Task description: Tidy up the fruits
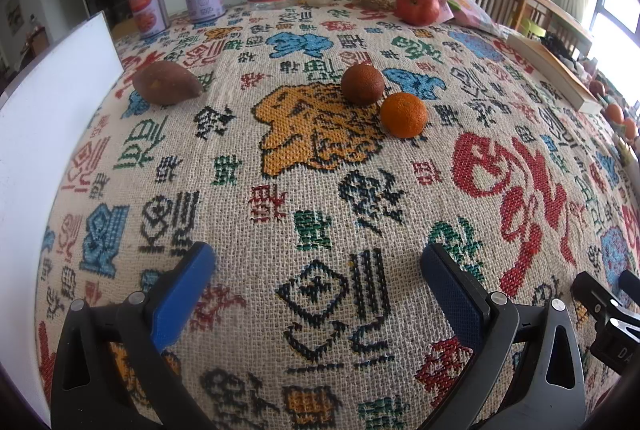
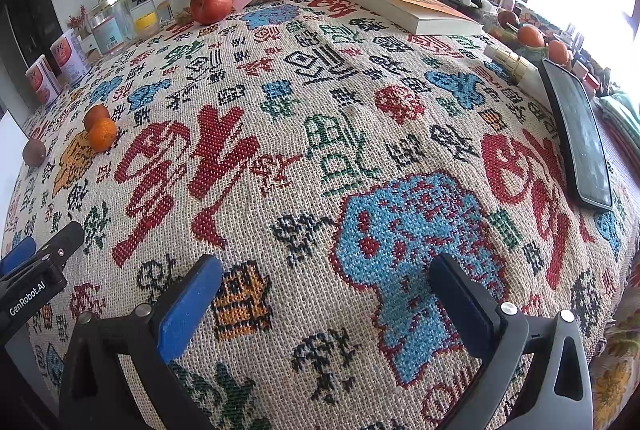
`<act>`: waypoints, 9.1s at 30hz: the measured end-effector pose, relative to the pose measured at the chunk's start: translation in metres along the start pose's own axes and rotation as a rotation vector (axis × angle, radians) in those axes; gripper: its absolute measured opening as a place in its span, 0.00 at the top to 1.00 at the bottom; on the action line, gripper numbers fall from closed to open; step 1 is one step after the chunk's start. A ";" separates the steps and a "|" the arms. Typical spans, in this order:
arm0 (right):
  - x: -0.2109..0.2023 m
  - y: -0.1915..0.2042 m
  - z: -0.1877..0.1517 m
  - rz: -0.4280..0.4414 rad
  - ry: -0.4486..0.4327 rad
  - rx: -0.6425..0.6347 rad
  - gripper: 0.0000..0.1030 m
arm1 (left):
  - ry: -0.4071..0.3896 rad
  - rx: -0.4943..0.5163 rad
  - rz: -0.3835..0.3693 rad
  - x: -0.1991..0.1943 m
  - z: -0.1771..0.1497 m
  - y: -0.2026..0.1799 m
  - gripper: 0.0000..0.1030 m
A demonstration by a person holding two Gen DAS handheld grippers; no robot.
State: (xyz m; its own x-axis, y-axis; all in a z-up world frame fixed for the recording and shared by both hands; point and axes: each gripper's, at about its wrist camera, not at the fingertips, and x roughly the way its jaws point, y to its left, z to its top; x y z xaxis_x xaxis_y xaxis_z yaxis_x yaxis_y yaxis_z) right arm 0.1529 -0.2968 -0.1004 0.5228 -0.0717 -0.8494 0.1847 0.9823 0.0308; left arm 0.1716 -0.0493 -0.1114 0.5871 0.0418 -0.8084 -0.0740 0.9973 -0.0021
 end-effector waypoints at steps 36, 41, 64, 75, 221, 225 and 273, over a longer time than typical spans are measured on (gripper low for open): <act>-0.001 0.000 0.000 0.001 0.002 0.000 0.00 | -0.073 -0.275 -0.123 -0.031 0.063 0.109 0.01; -0.001 0.000 0.000 0.002 0.002 0.000 0.00 | 0.006 -0.533 -0.116 0.027 0.108 0.163 0.03; 0.000 0.001 0.001 0.002 0.001 -0.003 0.00 | 0.152 0.018 -0.292 0.018 0.062 0.062 0.53; -0.001 -0.001 0.001 0.007 0.001 0.001 0.00 | 0.194 0.191 -0.298 -0.034 0.001 0.045 0.49; 0.002 0.003 -0.001 -0.025 -0.050 0.027 0.00 | -0.006 0.138 -0.100 -0.004 0.000 0.011 0.02; 0.001 0.003 -0.001 -0.026 -0.047 0.026 0.00 | -0.006 0.138 -0.100 -0.004 0.000 0.011 0.01; 0.001 0.003 -0.001 -0.029 -0.045 0.023 0.00 | -0.032 0.087 -0.206 0.063 0.103 0.000 0.30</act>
State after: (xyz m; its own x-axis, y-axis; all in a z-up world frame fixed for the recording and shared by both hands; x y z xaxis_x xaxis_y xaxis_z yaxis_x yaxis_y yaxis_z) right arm 0.1529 -0.2936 -0.1022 0.5540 -0.1085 -0.8254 0.2193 0.9755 0.0190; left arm 0.2917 -0.0407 -0.1012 0.6082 -0.1624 -0.7770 0.1193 0.9864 -0.1127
